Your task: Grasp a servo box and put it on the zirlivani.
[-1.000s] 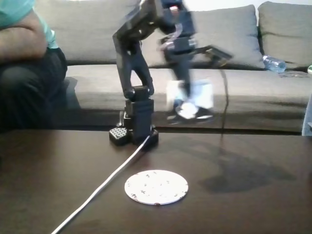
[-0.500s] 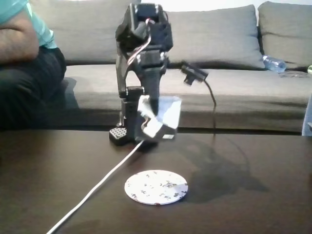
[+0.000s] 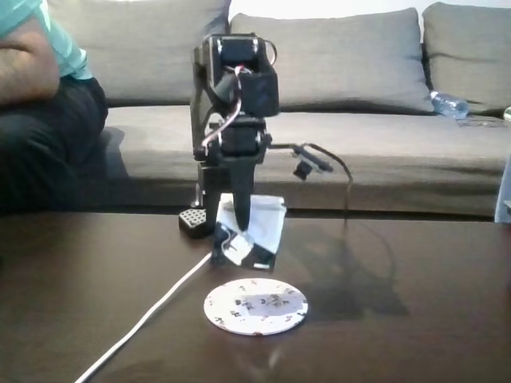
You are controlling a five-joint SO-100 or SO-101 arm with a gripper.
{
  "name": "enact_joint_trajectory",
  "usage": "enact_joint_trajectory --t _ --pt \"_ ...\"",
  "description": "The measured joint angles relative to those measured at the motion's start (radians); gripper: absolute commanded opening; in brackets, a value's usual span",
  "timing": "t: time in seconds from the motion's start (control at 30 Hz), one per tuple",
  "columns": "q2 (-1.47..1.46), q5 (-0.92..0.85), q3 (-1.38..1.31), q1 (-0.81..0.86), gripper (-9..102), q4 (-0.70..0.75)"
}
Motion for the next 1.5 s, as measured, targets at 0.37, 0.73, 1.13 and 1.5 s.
enact_joint_trajectory --t 0.37,0.73,1.13,1.5 --pt "-0.107 0.017 -0.023 0.000 7 0.002" --pt "-0.190 0.043 -0.115 -0.002 13 0.031" --pt "-0.198 0.043 -0.115 -0.002 36 0.046" --pt "-0.199 0.043 -0.135 -0.003 37 0.049"
